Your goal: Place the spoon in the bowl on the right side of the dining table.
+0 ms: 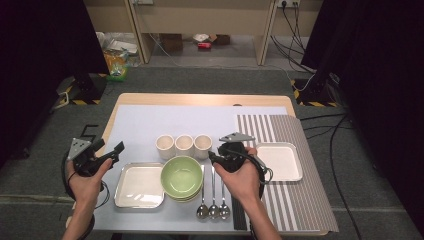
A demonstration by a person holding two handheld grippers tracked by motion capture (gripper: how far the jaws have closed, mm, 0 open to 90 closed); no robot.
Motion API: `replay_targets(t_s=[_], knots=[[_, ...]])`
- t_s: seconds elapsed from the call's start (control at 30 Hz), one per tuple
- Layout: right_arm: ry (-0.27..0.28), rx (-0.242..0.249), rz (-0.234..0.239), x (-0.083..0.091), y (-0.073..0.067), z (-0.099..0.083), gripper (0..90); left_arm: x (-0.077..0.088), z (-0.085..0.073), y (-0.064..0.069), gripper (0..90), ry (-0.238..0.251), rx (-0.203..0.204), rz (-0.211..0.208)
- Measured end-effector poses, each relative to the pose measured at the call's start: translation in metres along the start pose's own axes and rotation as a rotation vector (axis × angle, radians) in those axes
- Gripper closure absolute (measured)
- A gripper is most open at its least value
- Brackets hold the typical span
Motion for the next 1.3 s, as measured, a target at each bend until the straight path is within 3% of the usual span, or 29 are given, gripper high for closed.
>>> replay_targets(t_s=[1.3], knots=[[-0.075,0.057,0.074,-0.022,-0.036,-0.003,62.9,0.002,0.002,-0.001,21.1,0.007,0.006,0.003]])
Point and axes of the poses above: each handheld gripper's, and its own axes: x roughly backward along the jaws, z roughly out of its top, y roughly to its right, the point moved 6 cm from there along -x, roughly forward along the jaws, and after that the axes turned 3 degrees about -y, right-handed, at the moved point
